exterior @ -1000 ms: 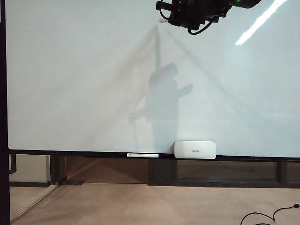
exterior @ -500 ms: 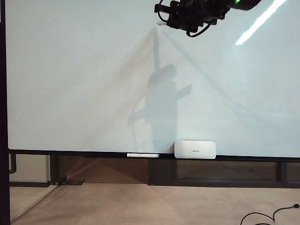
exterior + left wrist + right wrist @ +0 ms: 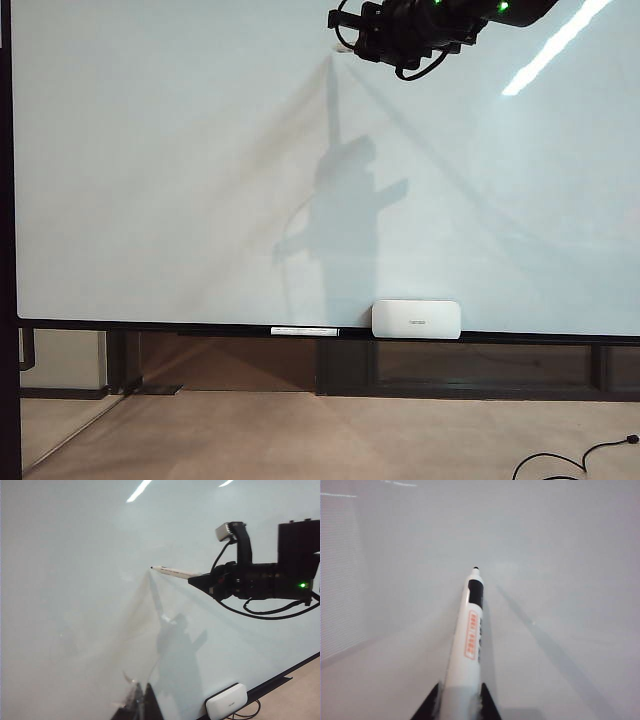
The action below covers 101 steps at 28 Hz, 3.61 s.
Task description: Reach to the right to find the marker pen, pick it up, and write the number 15 on the whiteboard.
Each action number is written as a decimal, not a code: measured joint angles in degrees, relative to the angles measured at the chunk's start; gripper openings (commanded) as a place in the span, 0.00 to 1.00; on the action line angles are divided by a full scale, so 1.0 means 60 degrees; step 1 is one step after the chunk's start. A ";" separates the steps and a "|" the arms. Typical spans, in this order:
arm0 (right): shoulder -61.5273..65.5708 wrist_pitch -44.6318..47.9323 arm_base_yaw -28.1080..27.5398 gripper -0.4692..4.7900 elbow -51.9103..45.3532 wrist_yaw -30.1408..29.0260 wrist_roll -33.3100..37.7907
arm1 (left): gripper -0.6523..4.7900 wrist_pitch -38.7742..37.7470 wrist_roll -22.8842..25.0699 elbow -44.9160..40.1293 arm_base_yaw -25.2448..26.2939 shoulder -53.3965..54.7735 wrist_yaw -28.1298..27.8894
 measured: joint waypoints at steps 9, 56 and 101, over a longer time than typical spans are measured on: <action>0.0000 0.0084 -0.0004 0.09 0.0004 0.0219 -0.0215 | 0.11 0.0004 -0.0084 0.0000 0.0000 0.0000 0.0062; 0.1140 -0.1483 -0.0011 0.09 0.0018 0.0714 -0.0208 | 0.11 0.0047 0.0182 0.0004 0.0004 0.0000 0.0066; 0.0470 -0.2524 0.0025 0.09 -0.0011 0.0153 -0.0248 | 0.11 -0.0393 0.0211 0.0102 0.0004 -0.0015 0.0062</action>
